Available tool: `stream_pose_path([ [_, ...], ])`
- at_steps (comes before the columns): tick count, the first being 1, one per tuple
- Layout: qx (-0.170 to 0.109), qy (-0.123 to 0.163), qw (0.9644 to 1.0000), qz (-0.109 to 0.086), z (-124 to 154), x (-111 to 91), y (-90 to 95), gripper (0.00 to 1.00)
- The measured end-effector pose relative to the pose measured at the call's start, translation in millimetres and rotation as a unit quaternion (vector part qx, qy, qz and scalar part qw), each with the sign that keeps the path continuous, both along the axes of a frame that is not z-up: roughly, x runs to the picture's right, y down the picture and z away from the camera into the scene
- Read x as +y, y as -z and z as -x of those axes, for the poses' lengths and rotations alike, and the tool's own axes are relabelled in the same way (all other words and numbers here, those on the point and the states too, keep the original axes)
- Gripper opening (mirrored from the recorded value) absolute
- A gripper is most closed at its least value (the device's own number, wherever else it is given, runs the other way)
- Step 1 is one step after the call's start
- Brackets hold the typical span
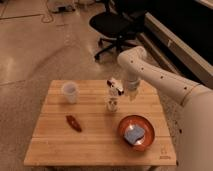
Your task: Knock the bottle over
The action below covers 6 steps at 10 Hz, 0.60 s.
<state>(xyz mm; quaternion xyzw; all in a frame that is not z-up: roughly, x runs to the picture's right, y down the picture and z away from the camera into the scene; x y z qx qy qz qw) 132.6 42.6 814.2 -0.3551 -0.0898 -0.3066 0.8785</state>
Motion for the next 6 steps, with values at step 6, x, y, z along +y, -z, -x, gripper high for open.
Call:
stream_pose_path([
  [6, -0.006, 0.011, 0.9999, 0.005, 3.5, -6.6, 11.7, 0.41],
])
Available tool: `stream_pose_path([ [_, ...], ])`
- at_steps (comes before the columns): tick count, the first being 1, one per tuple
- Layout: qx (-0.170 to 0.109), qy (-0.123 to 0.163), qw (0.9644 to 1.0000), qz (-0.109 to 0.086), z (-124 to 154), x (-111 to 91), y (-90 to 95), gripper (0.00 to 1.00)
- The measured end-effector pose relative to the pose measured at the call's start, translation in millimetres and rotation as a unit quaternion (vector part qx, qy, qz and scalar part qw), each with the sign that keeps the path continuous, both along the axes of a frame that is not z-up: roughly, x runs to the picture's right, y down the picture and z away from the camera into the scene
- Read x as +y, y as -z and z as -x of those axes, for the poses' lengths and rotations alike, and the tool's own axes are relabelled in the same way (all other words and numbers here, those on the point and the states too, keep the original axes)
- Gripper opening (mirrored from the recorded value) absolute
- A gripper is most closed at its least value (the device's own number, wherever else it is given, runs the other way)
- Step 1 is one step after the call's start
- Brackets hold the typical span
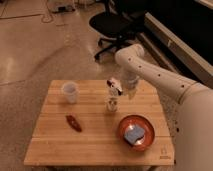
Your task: Knock the bottle over
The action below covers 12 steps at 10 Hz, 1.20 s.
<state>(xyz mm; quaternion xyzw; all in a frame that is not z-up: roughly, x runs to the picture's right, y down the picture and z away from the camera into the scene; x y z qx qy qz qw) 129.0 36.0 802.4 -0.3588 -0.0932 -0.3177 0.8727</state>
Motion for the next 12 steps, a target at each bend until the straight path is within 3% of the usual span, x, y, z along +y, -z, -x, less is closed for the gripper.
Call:
stream_pose_path([
  [3, -0.008, 0.0, 1.0, 0.002, 14.5, -2.7, -0.1, 0.41],
  [9, -0.012, -0.001, 0.9999, 0.004, -1.3, 1.7, -0.1, 0.41],
  [12, -0.014, 0.004, 0.9998, 0.009, 26.7, 1.0, 5.0, 0.41],
])
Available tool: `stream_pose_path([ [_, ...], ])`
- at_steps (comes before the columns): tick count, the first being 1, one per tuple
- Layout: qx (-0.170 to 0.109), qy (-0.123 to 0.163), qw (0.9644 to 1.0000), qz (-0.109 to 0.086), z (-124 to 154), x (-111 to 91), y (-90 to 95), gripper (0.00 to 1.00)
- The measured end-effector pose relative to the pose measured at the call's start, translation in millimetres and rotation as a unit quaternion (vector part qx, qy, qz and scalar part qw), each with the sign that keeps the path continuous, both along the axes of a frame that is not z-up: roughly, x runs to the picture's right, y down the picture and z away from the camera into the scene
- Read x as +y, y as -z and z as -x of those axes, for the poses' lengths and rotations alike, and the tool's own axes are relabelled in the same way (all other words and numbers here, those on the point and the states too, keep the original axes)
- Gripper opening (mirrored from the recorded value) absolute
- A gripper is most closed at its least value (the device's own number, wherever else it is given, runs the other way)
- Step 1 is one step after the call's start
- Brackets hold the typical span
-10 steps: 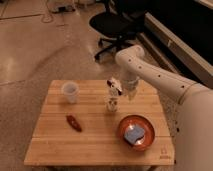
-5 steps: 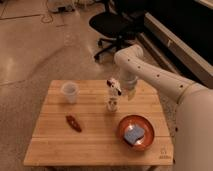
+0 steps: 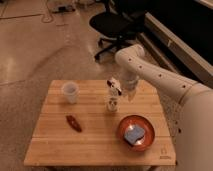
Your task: Knock the bottle over
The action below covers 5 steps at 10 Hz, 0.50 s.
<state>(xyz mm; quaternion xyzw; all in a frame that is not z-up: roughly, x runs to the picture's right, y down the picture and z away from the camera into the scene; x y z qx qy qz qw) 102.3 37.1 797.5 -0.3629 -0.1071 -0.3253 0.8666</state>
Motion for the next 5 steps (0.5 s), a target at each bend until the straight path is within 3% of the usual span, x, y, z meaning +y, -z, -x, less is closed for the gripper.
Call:
stream_pose_path([
  [2, -0.003, 0.001, 1.0, 0.0, 2.2, 1.7, -4.1, 0.41],
  [5, -0.002, 0.006, 1.0, 0.0, 2.8, -0.6, 6.3, 0.41],
])
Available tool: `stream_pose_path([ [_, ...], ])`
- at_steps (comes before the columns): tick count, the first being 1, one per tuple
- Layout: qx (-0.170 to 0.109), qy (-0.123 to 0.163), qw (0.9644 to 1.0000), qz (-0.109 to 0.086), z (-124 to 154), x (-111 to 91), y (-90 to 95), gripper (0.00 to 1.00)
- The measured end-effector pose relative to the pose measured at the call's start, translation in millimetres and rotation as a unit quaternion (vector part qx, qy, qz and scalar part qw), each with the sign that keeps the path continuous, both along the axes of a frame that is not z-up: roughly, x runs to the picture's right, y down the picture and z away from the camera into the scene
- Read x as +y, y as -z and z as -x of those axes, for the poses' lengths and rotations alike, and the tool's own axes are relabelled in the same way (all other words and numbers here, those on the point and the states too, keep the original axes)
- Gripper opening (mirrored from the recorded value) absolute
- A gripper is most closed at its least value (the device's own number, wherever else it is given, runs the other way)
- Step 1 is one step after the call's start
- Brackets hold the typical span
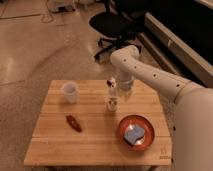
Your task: Knock the bottle over
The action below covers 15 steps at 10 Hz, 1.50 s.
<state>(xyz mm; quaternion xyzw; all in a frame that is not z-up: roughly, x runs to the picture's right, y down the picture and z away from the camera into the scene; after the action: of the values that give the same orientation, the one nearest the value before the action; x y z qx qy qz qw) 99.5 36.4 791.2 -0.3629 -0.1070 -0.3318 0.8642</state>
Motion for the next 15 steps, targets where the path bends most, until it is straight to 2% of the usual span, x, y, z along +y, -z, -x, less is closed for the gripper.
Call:
stream_pose_path([
  [2, 0.001, -0.002, 1.0, -0.005, 8.8, -5.0, 4.0, 0.41],
  [3, 0.001, 0.0, 1.0, -0.003, 5.4, -0.7, 0.8, 0.41],
  [4, 0.001, 0.001, 1.0, 0.0, 12.2, 6.4, -10.3, 0.41],
  [6, 0.001, -0.001, 1.0, -0.004, 11.7, 8.6, -16.8, 0.41],
  [9, 0.001, 0.0, 1.0, -0.002, 5.9, -0.6, -5.5, 0.41],
  [11, -0.007, -0.002, 1.0, -0.003, 20.3, 4.3, -9.0, 0.41],
  [13, -0.011, -0.01, 0.9999, 0.002, 13.1, -4.1, -10.7, 0.41],
  [15, -0.008, 0.002, 0.9999, -0.01, 10.1, -8.8, -7.7, 0.41],
])
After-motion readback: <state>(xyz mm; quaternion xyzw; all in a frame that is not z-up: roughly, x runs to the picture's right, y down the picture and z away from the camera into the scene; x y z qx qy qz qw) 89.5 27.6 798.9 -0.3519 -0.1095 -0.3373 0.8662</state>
